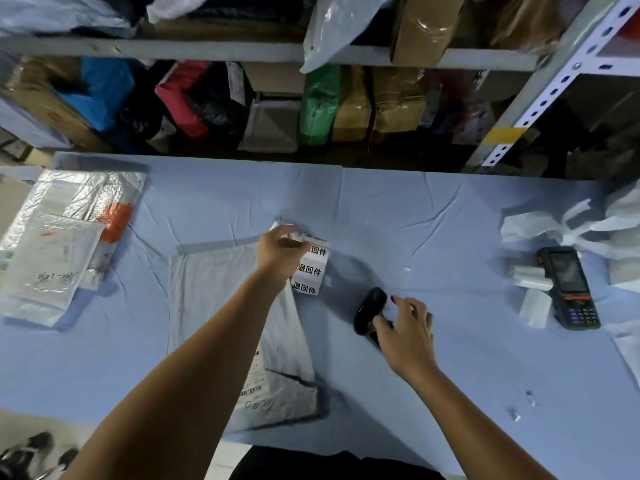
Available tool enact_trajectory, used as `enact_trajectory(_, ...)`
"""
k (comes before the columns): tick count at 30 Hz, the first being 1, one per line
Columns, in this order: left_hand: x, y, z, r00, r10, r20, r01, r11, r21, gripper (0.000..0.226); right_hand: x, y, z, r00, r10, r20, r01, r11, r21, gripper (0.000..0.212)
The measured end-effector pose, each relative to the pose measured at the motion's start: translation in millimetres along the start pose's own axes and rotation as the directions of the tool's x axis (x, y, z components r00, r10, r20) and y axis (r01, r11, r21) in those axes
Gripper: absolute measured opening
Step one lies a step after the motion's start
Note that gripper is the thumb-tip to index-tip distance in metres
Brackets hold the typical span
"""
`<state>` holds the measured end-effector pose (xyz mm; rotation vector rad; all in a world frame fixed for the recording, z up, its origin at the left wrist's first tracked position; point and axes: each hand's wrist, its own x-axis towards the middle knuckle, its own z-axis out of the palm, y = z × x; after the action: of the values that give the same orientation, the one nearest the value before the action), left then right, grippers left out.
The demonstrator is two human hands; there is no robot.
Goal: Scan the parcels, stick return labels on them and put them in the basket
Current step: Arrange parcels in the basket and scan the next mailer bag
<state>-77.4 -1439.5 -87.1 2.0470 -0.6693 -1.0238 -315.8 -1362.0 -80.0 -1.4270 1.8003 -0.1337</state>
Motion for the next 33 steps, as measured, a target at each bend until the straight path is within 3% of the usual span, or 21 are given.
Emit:
enact_trajectory(4, -29, 0, -20, 0.943, 0.316, 0.105, -0.322, 0.946, 0.044, 0.032, 4, -39, -3, 0.949, -0.137, -0.284, 0.2, 0.958, 0.206, 0.029)
enact_trajectory(6, -42, -5, -30, 0.912, 0.382, 0.148, -0.398, 0.911, 0.104, 0.036, 10, -63, 4, 0.93, -0.198, -0.311, 0.277, 0.932, 0.236, 0.02)
enact_trajectory(11, -56, -25, -55, 0.908, 0.368, 0.197, -0.386, 0.92, 0.061, 0.049, 18, -101, 31, 0.982, -0.185, 0.039, 0.159, 0.918, 0.362, 0.023)
enact_trajectory(17, -66, -40, -80, 0.839, 0.49, 0.236, -0.511, 0.859, 0.032, 0.046, -3, -110, 47, 0.982, -0.175, 0.067, 0.122, 0.867, 0.483, 0.011)
enact_trajectory(19, -69, -41, -86, 0.868, 0.44, 0.23, -0.424, 0.898, -0.116, 0.038, -11, -109, 50, 0.975, -0.21, 0.078, 0.153, 0.876, 0.457, 0.012)
enact_trajectory(23, -67, -36, -95, 0.941, 0.195, 0.275, -0.047, 0.884, -0.465, 0.042, -32, -105, 55, 0.936, -0.284, 0.208, 0.19, 0.905, 0.38, 0.006)
enact_trajectory(28, -63, -30, -104, 0.934, 0.229, 0.275, -0.105, 0.91, -0.401, 0.032, -45, -104, 56, 0.934, -0.273, 0.23, 0.202, 0.935, 0.293, 0.019)
enact_trajectory(33, -68, -29, -110, 0.883, 0.197, 0.426, 0.0, 0.908, -0.419, 0.029, -51, -110, 58, 0.929, -0.291, 0.229, 0.264, 0.954, 0.142, 0.021)
